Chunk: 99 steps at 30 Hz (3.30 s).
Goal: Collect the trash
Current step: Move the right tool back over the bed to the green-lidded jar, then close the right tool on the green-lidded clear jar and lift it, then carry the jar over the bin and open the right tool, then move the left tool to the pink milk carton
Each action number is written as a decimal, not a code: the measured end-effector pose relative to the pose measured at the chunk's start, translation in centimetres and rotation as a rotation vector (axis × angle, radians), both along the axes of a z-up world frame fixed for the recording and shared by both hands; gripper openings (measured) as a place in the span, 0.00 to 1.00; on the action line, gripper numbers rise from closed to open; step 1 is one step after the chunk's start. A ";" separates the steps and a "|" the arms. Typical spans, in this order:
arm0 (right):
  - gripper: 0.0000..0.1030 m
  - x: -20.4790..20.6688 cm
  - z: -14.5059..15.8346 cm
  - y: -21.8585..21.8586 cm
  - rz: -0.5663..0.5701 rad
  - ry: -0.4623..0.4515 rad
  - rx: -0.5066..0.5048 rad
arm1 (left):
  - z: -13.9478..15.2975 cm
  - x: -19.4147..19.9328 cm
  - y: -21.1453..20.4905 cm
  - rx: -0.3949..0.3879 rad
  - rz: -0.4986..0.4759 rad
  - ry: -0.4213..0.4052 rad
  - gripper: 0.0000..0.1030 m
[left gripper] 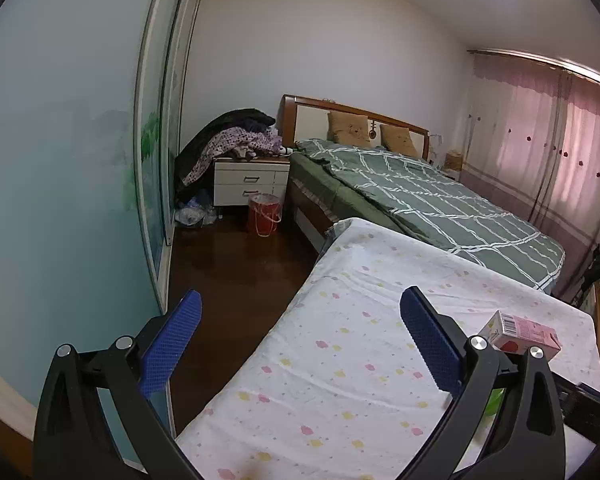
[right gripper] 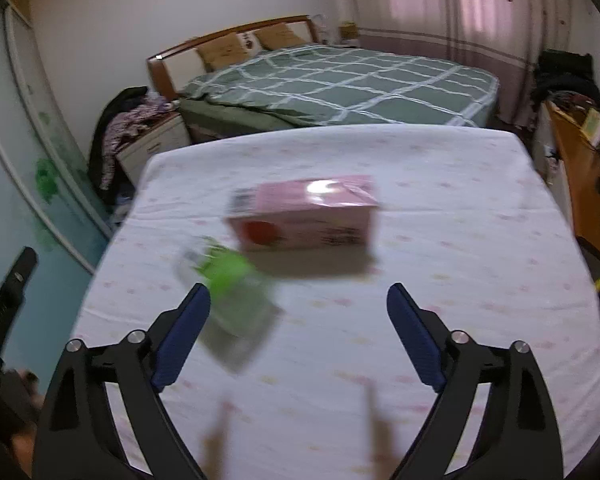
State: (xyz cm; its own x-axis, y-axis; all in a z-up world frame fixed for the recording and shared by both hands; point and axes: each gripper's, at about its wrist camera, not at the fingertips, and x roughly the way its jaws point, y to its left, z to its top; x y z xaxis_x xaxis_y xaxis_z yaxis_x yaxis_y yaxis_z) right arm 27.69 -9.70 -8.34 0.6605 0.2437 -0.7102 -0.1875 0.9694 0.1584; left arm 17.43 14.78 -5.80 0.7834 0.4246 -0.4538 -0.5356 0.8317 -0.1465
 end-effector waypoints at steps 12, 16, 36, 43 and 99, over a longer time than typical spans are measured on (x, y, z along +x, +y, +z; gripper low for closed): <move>0.88 3.3 -3.0 4.5 -0.011 0.066 -0.052 | -0.4 0.5 -0.1 -0.043 -0.007 0.024 0.95; 0.85 3.6 -3.8 4.8 -0.012 0.077 -0.048 | -0.5 0.6 -0.3 -0.048 -0.012 0.025 0.95; 0.77 -1.5 -1.2 -4.0 -0.054 0.039 0.013 | -1.0 1.7 -1.7 -0.030 -0.066 0.078 0.95; 0.77 -4.1 -0.5 -15.3 -0.333 -0.062 -0.024 | -1.1 1.8 -2.1 -0.019 -0.069 0.089 0.95; 0.82 -8.6 -4.4 -35.8 -0.926 0.005 0.050 | -0.7 6.3 -11.9 0.055 -0.468 0.240 0.95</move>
State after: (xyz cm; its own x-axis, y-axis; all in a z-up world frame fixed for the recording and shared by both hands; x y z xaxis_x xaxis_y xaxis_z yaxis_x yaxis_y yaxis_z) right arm 19.11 -45.53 -12.78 0.6038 -0.3492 -0.7166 0.6594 0.7239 0.2029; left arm 23.75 2.90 -6.48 0.7717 0.0827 -0.6306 -0.1184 0.9929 -0.0147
